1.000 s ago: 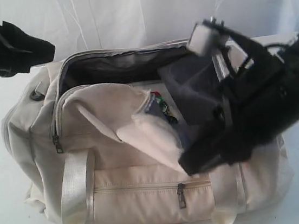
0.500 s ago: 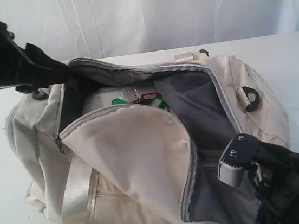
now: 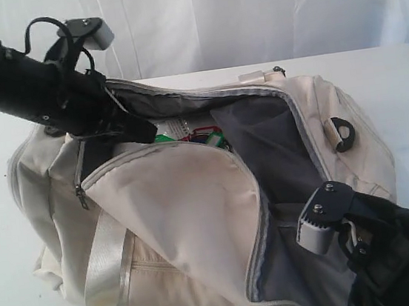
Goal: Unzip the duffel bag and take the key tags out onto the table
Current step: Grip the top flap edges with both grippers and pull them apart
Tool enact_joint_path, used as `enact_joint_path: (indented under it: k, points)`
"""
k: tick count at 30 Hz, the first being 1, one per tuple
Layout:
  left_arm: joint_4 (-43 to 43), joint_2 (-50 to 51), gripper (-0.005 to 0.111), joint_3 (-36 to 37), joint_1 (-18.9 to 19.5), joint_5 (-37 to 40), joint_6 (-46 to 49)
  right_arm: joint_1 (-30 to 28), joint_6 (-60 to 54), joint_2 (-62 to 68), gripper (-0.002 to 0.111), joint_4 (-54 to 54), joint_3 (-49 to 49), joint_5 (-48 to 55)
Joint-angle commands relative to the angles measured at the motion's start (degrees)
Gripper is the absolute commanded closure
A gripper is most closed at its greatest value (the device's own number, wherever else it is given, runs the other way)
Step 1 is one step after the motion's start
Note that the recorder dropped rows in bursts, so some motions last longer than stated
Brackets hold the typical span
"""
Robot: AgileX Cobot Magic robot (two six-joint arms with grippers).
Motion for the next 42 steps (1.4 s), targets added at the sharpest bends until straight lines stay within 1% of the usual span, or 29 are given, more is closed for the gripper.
enact_joint_path:
  k: [1,3,6,12,15,18,25,30,34,35,37,39,42]
  points:
    - [0.24,3.78,0.098,-3.2,-0.04,10.06,1.12,0.47,0.4,-0.4,0.108,0.02,0.76,2.2]
    - [1.16,5.13,0.107,-3.21,-0.04,11.64,1.12,0.47,0.4,-0.4,0.108,0.02,0.76,2.2]
    - [1.29,6.18,0.107,-3.21,-0.04,16.64,1.36,0.47,0.7,-0.4,0.108,0.02,0.76,2.2]
    - [2.14,6.31,0.107,-3.21,-0.04,29.77,2.86,0.47,0.7,-0.4,0.108,0.02,0.76,2.2]
    - [2.04,5.2,0.107,-3.09,-0.04,34.82,2.65,0.47,1.57,-0.4,0.108,0.02,0.76,2.2]
    - [3.38,2.95,0.107,-1.04,-0.04,38.09,1.44,0.47,1.65,-0.4,0.108,0.02,0.76,2.2]
    - [4.77,-4.67,0.107,7.79,-0.04,38.09,0.51,0.47,2.31,-0.4,0.108,0.02,0.76,2.2]
    - [11.39,-10.55,0.107,15.12,-0.04,38.09,-5.43,0.47,4.68,-0.4,0.108,0.02,0.61,2.2]
    - [14.65,-13.73,0.107,21.18,-0.04,33.26,-8.83,0.47,5.12,-0.4,0.108,0.02,-0.22,2.2]
    - [14.34,-14.08,0.107,22.3,-0.04,31.8,-8.83,0.47,5.12,-0.4,0.106,0.02,-0.71,2.34]
    - [13.64,-14.27,0.107,23.87,-0.04,28.89,-8.83,0.47,5.12,-0.4,0.099,0.02,-1.72,3.14]
    - [13.09,-14.27,0.107,24.25,-0.04,27.15,-8.83,0.47,5.22,-0.4,0.088,0.02,-3.15,4.64]
    - [11.57,-14.27,0.107,24.25,-0.04,25.26,-7.59,0.47,6.94,-0.53,0.066,0.13,-6.22,7.41]
